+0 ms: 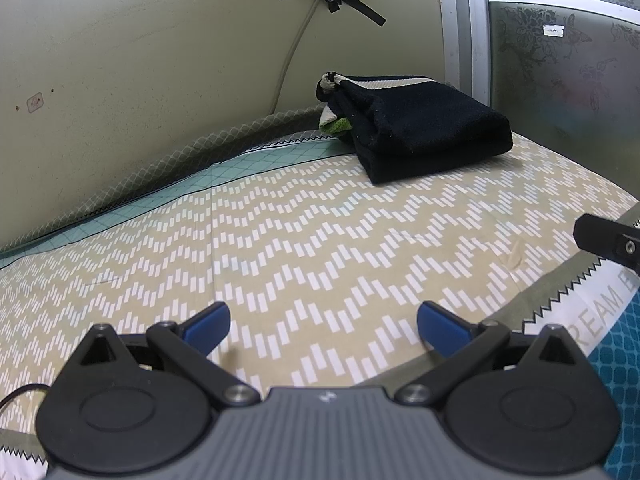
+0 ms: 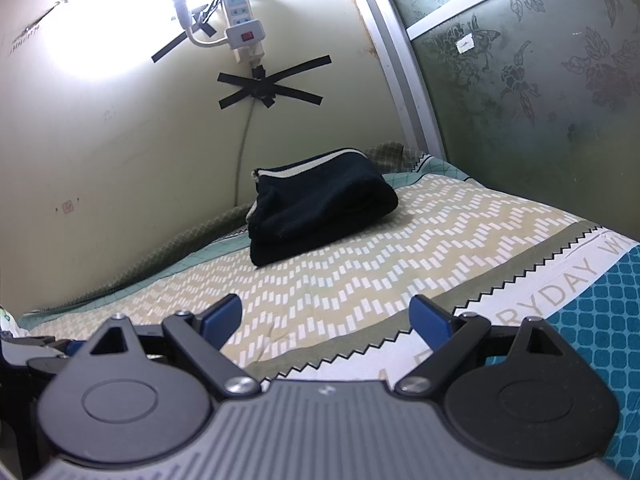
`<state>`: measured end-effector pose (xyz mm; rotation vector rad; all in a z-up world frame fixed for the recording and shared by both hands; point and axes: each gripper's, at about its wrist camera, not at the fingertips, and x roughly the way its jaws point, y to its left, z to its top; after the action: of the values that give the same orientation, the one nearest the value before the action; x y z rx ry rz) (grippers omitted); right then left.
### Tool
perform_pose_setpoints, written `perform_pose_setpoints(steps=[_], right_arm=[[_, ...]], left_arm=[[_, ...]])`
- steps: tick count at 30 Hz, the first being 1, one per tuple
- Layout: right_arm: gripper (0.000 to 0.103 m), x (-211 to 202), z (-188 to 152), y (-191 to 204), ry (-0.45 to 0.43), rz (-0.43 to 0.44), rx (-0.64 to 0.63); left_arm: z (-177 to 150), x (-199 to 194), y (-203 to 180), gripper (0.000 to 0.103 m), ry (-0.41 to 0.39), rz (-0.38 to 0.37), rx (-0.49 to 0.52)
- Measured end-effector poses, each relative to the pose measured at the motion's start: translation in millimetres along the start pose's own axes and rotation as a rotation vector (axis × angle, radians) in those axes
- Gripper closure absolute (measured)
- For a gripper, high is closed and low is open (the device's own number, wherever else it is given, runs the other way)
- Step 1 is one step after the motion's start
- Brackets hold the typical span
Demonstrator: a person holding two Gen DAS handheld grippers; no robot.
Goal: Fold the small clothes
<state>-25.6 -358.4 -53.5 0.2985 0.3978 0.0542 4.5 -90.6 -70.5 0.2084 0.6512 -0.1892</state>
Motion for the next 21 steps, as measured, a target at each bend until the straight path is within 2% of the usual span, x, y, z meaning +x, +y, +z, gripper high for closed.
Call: perform_pose_setpoints(steps=[21], right_arm=[[0.018, -3.2, -0.2, -0.5, -0.012, 0.006, -0.002]], left_arm=[[3.2, -1.7, -4.3, 0.000, -0.007, 0.004, 0.003]])
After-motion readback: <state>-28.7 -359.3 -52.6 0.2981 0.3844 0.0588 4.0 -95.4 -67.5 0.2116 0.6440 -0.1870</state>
